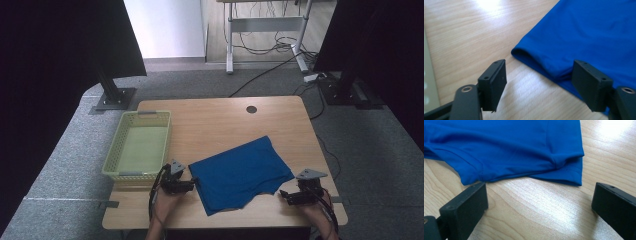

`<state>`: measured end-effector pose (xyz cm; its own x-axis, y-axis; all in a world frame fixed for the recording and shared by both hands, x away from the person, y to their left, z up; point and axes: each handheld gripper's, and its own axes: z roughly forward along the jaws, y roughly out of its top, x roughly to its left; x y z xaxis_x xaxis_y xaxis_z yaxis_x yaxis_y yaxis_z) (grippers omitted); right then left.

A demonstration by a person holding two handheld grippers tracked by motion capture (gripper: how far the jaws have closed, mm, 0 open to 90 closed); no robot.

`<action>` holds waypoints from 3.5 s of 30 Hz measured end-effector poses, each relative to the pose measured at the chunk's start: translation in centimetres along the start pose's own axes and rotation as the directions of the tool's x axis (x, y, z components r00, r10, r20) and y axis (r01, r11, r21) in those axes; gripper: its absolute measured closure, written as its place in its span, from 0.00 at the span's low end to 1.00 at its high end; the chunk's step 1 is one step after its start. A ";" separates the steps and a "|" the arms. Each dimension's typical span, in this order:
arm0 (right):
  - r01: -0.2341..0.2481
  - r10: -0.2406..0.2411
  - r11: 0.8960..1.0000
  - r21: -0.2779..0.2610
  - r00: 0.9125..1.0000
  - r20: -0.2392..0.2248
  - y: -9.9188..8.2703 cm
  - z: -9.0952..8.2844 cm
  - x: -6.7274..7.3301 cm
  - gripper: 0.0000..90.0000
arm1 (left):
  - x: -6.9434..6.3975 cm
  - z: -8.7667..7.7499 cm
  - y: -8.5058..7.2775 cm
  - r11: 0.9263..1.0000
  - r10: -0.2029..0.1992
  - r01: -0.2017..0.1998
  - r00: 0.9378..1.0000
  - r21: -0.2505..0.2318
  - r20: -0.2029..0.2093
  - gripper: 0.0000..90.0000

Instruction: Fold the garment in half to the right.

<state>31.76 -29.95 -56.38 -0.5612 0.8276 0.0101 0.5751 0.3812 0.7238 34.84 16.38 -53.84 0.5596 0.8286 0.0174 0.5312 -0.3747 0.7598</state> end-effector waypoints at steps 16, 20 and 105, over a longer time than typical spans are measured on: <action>-0.001 0.001 1.000 0.000 1.000 0.001 0.0 0.0 0.0 0.00 | 0.5 1.8 2.4 0.999 -0.030 0.029 0.999 -0.034 -0.039 0.40; 0.000 0.000 1.000 0.000 1.000 0.001 0.0 0.0 0.0 0.00 | 0.9 2.7 2.3 0.999 -0.040 0.039 0.997 -0.019 -0.067 0.40; 0.349 -0.365 0.930 -0.116 0.835 -0.411 7.4 5.3 17.0 0.19 | 0.9 4.0 1.4 0.996 -0.091 0.090 0.992 -0.013 -0.092 0.42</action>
<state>29.64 -10.84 -54.54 -0.9233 0.3830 0.0283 0.2702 0.5955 0.7566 38.66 14.92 -55.39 0.4482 0.8939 0.0077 0.5710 -0.2929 0.7670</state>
